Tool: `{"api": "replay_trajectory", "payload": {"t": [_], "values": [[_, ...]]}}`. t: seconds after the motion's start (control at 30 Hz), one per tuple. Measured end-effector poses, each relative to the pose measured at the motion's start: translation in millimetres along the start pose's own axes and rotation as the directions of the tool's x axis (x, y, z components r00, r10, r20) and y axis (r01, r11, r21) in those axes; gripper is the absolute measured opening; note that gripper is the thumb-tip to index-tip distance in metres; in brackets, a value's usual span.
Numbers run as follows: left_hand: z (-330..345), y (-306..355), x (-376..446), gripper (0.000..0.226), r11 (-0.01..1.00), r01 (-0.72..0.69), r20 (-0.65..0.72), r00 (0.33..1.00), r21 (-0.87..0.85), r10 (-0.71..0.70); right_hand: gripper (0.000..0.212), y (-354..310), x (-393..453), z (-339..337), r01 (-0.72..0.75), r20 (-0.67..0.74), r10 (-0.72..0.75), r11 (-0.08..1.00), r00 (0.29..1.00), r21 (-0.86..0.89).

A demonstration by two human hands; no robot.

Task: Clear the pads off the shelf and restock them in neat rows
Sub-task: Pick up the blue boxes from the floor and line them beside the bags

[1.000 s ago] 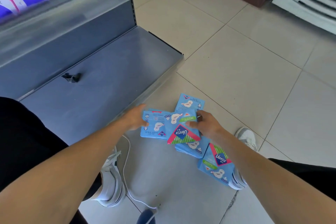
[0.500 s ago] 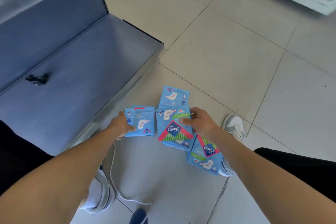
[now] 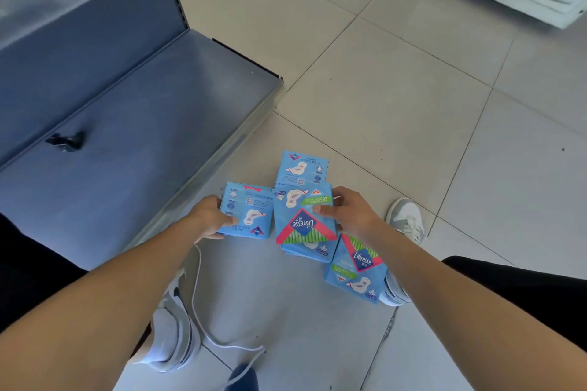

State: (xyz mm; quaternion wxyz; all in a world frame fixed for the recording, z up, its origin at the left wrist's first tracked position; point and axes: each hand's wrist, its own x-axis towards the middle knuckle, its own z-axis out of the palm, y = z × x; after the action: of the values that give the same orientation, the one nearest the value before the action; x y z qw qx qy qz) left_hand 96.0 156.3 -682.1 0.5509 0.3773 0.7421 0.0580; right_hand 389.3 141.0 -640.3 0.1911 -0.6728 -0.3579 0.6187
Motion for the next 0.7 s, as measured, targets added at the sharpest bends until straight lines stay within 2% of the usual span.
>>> {"api": "replay_trajectory", "payload": {"t": [0.17, 0.27, 0.37, 0.47, 0.57, 0.7], "values": [[-12, 5, -16, 0.039, 0.970, -0.083, 0.076, 0.992, -0.230, 0.103, 0.044, -9, -15, 3, 0.006, -0.004, -0.005, 0.995, 1.000, 0.103], [-14, 10, -23, 0.044, 0.920, -0.141, 0.064, 0.982, -0.365, 0.176, 0.038, -13, -26, 1, 0.003, 0.011, -0.005, 0.981, 1.000, 0.195], [-16, 17, -28, 0.048, 0.884, -0.182, 0.062, 0.971, -0.430, 0.230, 0.034, -18, -33, -2, 0.012, 0.022, -0.018, 0.966, 1.000, 0.259], [-20, 21, -35, 0.043, 0.862, -0.137, 0.145, 0.961, -0.488, 0.235, 0.034, -21, -36, -4, 0.014, 0.025, -0.022, 0.957, 0.999, 0.290], [-22, 22, -39, 0.047, 0.851, -0.089, 0.193, 0.957, -0.518, 0.218, 0.038, -20, -37, -8, 0.016, 0.017, -0.022, 0.957, 1.000, 0.291], [-21, 24, -38, 0.023, 0.783, -0.032, 0.173, 0.969, -0.622, 0.176, 0.039, -18, -37, -12, 0.011, 0.014, -0.016, 0.954, 1.000, 0.300]]}}
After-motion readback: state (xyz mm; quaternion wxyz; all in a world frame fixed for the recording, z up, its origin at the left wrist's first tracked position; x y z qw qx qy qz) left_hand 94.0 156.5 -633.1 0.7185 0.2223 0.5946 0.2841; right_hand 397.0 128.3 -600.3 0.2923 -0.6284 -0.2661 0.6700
